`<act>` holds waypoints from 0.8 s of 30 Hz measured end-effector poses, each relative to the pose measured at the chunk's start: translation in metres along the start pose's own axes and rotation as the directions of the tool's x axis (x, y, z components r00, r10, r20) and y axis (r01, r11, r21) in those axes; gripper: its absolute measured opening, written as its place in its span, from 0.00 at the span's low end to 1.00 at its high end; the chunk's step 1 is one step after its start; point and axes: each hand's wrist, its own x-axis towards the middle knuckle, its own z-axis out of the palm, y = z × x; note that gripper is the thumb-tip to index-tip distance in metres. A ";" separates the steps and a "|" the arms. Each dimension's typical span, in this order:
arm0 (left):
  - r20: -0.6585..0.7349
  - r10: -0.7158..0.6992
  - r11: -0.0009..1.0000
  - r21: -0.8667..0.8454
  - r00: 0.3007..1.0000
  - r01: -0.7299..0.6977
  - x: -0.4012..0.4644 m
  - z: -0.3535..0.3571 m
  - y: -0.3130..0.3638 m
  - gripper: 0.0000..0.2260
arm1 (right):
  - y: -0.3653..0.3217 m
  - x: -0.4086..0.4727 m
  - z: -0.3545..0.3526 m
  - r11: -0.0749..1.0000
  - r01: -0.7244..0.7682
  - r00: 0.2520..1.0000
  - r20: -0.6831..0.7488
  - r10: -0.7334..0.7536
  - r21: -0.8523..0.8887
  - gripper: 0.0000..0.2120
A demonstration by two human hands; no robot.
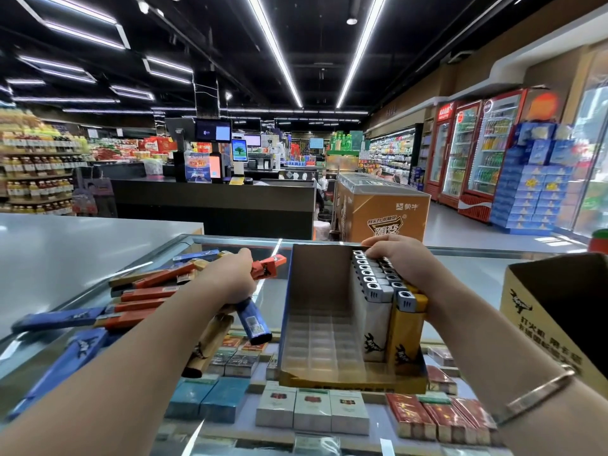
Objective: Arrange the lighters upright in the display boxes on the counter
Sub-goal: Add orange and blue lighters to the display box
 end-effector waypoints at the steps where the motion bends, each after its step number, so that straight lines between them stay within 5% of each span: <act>1: -0.012 -0.007 1.000 0.006 1.000 0.008 0.000 0.000 -0.001 0.16 | 0.000 0.000 0.000 1.000 0.001 1.000 0.001 -0.001 -0.005 0.08; 6: -0.020 0.004 0.997 -0.079 1.000 -0.005 -0.001 -0.006 -0.007 0.14 | 0.000 0.002 -0.001 0.999 -0.006 1.000 0.003 0.006 -0.045 0.08; 14: -0.084 0.081 0.846 -0.521 0.993 -0.113 -0.009 -0.021 -0.015 0.12 | 0.001 0.001 -0.002 1.000 -0.006 1.000 0.005 0.006 -0.023 0.08; 17: -0.118 0.109 0.683 -0.712 0.987 -0.161 -0.019 -0.033 -0.009 0.09 | -0.001 -0.001 -0.003 1.000 -0.029 0.999 0.031 0.029 0.001 0.07; 20: -0.191 0.124 0.381 -0.897 0.974 -0.225 -0.033 -0.049 0.003 0.08 | -0.001 0.000 -0.005 0.995 -0.003 1.000 0.020 0.005 -0.105 0.06; 24: -0.187 0.124 0.018 -0.982 0.974 -0.190 -0.050 -0.057 0.025 0.10 | -0.009 -0.007 -0.005 0.912 0.325 0.934 -0.065 -0.350 -0.249 0.05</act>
